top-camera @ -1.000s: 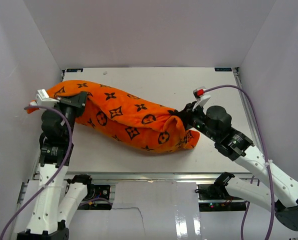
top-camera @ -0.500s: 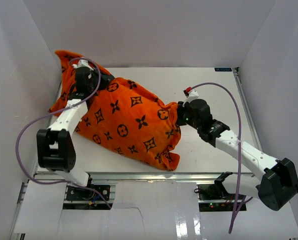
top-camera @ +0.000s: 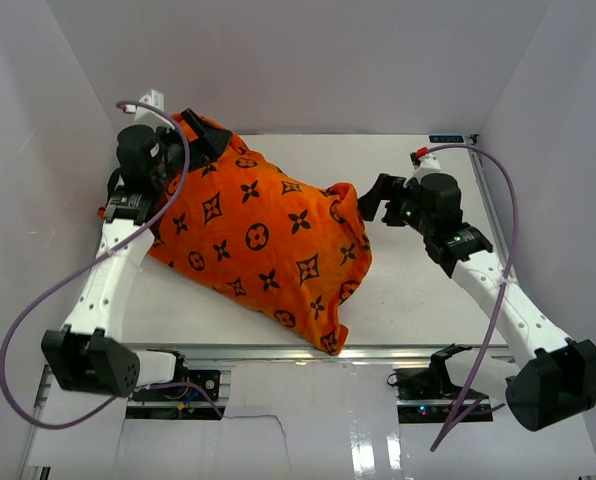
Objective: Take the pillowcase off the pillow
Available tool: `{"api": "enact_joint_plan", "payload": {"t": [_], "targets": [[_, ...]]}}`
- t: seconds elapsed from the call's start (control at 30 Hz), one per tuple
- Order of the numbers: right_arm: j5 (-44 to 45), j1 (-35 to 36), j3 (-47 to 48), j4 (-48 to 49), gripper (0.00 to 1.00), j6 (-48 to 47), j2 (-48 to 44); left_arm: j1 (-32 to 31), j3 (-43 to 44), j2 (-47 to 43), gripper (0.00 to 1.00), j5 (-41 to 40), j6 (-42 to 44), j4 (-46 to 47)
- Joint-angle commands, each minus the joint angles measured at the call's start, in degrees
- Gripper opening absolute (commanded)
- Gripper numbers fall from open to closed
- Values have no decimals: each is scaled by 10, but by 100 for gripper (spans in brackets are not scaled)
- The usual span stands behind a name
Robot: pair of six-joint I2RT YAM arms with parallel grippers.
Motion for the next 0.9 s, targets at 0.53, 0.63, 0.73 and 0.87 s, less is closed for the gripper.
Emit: {"api": "enact_joint_plan", "payload": {"t": [0.53, 0.63, 0.73, 0.87], "targets": [[-105, 181, -58, 12, 95, -55, -107, -60, -360, -191, 96, -137, -3, -13], [-41, 287, -52, 0, 95, -66, -65, -76, -366, -176, 96, -151, 9, -9], [-28, 332, -59, 4, 95, -55, -48, -85, -375, -197, 96, -178, 3, -13], [-33, 344, -129, 70, 95, -25, -47, -86, -376, -246, 96, -153, 1, -3]]}}
